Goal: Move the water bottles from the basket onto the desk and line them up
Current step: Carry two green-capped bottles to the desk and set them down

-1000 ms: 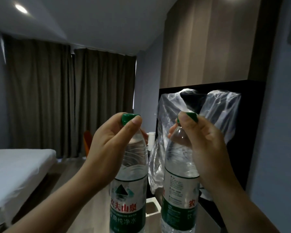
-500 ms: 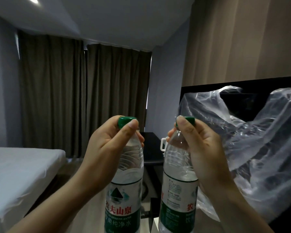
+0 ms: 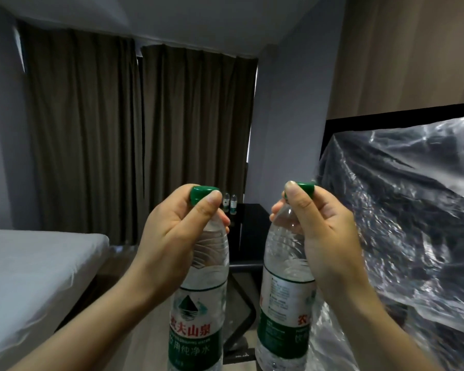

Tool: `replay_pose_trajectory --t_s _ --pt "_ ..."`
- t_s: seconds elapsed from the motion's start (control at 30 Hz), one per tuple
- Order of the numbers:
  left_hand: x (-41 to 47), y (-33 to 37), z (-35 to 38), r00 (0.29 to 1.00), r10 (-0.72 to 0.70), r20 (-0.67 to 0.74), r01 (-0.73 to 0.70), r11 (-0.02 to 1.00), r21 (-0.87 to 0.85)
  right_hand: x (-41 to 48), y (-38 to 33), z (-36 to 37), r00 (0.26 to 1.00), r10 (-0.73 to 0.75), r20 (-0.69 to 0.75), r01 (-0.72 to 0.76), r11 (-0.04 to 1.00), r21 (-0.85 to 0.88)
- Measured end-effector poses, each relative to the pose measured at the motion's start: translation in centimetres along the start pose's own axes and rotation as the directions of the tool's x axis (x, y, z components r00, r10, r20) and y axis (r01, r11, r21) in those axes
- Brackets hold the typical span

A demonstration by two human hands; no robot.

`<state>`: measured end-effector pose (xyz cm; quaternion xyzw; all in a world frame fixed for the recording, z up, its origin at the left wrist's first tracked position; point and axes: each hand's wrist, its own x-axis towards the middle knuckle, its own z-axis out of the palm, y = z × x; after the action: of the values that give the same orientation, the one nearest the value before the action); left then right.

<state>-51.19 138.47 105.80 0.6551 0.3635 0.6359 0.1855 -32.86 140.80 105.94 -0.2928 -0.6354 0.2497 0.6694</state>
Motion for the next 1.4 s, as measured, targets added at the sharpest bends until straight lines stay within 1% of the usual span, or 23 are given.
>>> replay_pose_trajectory --t_s 0.13,0.4,0.57,0.73,0.93,1.07,1.23,1.4 --pt "4.7 -4.6 0.8 1.000 0.009 -0.013 -0.009 0.999 0.031 4.7 5.5 1.6 0.999 -0.007 0.040 0.006 1.000 0.018" --pt "15.0 -14.1 1.7 0.997 0.001 -0.079 0.006 0.996 0.089 15.4 15.6 5.2 0.997 -0.013 0.075 0.007 0.997 0.073" --pt "20.0 -20.2 0.5 0.992 -0.027 -0.122 0.037 0.996 0.077 20.1 21.2 9.1 0.994 0.006 0.106 -0.016 0.995 0.096" --pt "25.7 -27.2 -1.8 0.993 -0.024 -0.119 0.031 0.998 0.057 24.7 27.2 13.9 0.994 0.005 0.113 -0.015 0.997 0.079" --pt "33.6 -35.6 -6.1 0.996 -0.021 -0.082 0.023 0.999 0.029 31.2 33.7 21.1 0.997 0.002 0.077 -0.006 0.999 0.051" --pt "38.7 -40.9 -8.2 0.999 -0.021 -0.031 0.022 1.000 0.018 35.1 37.9 25.2 1.000 0.011 0.028 -0.012 0.999 0.047" --pt "44.2 -47.6 -8.8 1.000 -0.022 -0.007 0.022 1.000 -0.016 39.5 43.3 28.1 0.999 0.047 -0.018 -0.047 0.999 0.012" --pt "49.3 -54.7 -7.8 0.999 -0.038 0.010 0.038 0.998 -0.052 44.0 49.6 29.4 0.996 0.067 -0.054 -0.067 0.998 -0.011"
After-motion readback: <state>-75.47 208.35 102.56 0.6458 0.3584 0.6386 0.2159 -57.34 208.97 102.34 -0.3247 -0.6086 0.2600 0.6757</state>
